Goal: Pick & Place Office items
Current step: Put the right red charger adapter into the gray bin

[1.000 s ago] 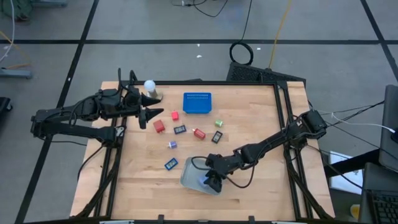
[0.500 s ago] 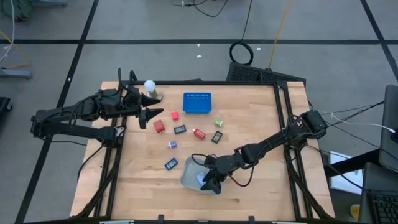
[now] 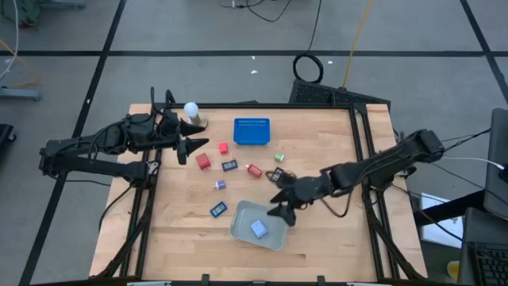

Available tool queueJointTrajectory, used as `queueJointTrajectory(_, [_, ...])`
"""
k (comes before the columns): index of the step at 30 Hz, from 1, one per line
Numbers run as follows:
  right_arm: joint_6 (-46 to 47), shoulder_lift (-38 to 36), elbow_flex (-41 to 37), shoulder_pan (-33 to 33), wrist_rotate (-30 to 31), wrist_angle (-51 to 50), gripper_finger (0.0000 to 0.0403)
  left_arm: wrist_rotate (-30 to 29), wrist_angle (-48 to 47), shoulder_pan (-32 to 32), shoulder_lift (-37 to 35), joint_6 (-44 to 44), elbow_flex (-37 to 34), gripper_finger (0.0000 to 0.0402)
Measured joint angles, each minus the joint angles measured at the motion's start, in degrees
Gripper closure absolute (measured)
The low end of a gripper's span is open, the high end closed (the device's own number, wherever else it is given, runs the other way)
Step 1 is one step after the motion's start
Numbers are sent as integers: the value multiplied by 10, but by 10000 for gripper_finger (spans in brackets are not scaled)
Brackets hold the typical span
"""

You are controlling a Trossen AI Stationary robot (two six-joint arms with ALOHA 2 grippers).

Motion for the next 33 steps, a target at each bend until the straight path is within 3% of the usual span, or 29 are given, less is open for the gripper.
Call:
queueJointTrajectory(11, [-11,-27,6,-16,31,-116,152,0,0,0,0,0,0,147])
queueJointTrajectory(20, [-95,11,151,-21,79,-331,152,0,0,0,0,0,0,147])
queueJointTrajectory(24, [-152,49,202,-45,27,-398,152,0,0,0,0,0,0,147])
queueJointTrajectory(29, [-215,76,210,-78,-117,-388,152,0,0,0,0,0,0,147])
queueJointTrajectory(33, [-213,86,209,-83,-53,-372,152,0,0,0,0,0,0,147])
